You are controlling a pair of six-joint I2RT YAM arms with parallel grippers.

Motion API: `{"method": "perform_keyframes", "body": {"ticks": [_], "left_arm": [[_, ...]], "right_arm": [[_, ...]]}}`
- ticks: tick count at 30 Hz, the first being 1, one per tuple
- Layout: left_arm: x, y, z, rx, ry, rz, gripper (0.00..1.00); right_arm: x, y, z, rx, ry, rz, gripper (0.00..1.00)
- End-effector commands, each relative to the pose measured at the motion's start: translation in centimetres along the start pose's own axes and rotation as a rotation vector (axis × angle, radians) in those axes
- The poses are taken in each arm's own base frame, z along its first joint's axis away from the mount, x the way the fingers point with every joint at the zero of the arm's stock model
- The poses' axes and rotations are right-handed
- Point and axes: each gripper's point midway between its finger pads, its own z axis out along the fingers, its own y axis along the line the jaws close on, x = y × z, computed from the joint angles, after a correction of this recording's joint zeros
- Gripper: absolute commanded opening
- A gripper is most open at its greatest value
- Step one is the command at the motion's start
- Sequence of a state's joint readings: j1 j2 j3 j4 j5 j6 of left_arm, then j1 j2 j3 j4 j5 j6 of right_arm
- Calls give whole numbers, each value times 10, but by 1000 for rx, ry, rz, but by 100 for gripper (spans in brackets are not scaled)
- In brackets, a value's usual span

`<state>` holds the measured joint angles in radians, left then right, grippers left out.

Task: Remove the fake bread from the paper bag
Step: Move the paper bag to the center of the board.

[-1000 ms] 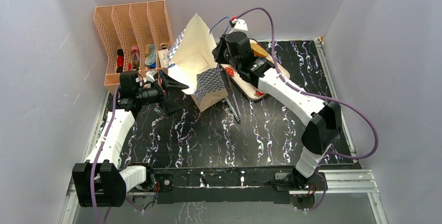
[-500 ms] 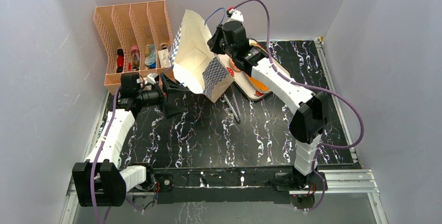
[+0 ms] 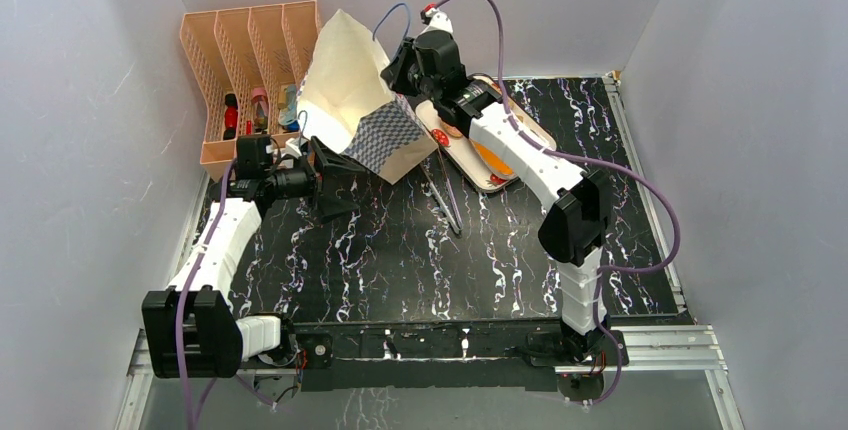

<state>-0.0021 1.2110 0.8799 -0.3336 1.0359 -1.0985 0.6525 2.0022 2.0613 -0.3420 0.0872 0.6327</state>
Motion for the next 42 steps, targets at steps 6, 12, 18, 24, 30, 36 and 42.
{"method": "perform_keyframes", "body": {"ticks": [6, 12, 18, 24, 30, 36, 42], "left_arm": [[1, -38, -6, 109, 11, 81, 98], [19, -69, -10, 222, 73, 182, 98], [32, -84, -16, 243, 75, 257, 98], [35, -115, -31, 289, -52, 381, 98], [31, -166, -60, 296, -288, 603, 98], [16, -201, -115, 234, -717, 767, 98], [5, -206, -170, 163, -1056, 790, 98]], "right_arm": [[-26, 42, -13, -105, -69, 29, 0], [-35, 49, -8, -114, -87, 66, 0], [-48, 58, -6, -124, -108, 98, 0], [-52, 55, -11, -114, -102, 135, 0], [-51, 51, -17, -122, -74, 205, 0], [-37, 49, -24, -121, -26, 294, 0], [-31, 43, -47, -111, -18, 361, 0]]}}
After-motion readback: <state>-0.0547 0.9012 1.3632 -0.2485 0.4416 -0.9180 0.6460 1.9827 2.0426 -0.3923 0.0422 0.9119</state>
